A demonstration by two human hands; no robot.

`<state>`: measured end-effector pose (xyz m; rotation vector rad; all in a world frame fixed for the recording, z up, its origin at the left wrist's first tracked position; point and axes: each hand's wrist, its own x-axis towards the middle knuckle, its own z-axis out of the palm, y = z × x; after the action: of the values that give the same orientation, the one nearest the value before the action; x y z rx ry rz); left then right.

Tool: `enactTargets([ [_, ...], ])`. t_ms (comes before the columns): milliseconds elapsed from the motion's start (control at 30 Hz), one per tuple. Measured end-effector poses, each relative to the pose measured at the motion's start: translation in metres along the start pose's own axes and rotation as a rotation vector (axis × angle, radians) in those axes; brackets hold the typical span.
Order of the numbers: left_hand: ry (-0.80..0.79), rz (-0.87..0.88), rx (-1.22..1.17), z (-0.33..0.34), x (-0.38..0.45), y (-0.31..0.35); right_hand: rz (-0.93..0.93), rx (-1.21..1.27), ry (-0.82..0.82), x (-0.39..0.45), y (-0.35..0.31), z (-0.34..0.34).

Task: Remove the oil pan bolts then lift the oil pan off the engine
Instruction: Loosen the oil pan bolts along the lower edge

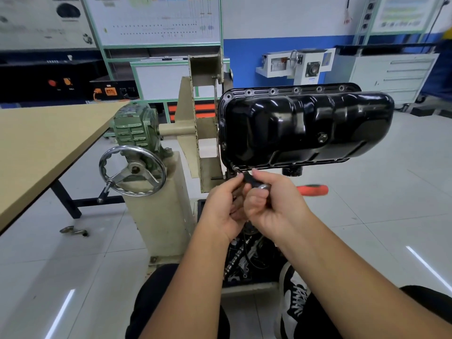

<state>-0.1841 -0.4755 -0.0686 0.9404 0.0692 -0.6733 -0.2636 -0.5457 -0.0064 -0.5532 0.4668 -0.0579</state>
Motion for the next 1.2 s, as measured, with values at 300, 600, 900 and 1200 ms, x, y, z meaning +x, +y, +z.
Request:
enactTargets([
  [300, -0.032, 0.056, 0.019, 0.005, -0.002, -0.007, -0.642, -2.171, 0.171, -0.007, 0.002, 0.01],
  [600, -0.025, 0.065, 0.104, -0.004, -0.003, 0.006, 0.025, 0.109, -0.006, -0.001, -0.001, 0.007],
  [900, 0.012, 0.066, 0.029, 0.005, -0.007, -0.003, -0.679, -2.323, 0.181, -0.007, -0.015, 0.033],
  [1200, -0.038, 0.094, -0.033, 0.004, -0.004, 0.006, -0.023, -0.021, 0.102, -0.001, -0.019, 0.019],
])
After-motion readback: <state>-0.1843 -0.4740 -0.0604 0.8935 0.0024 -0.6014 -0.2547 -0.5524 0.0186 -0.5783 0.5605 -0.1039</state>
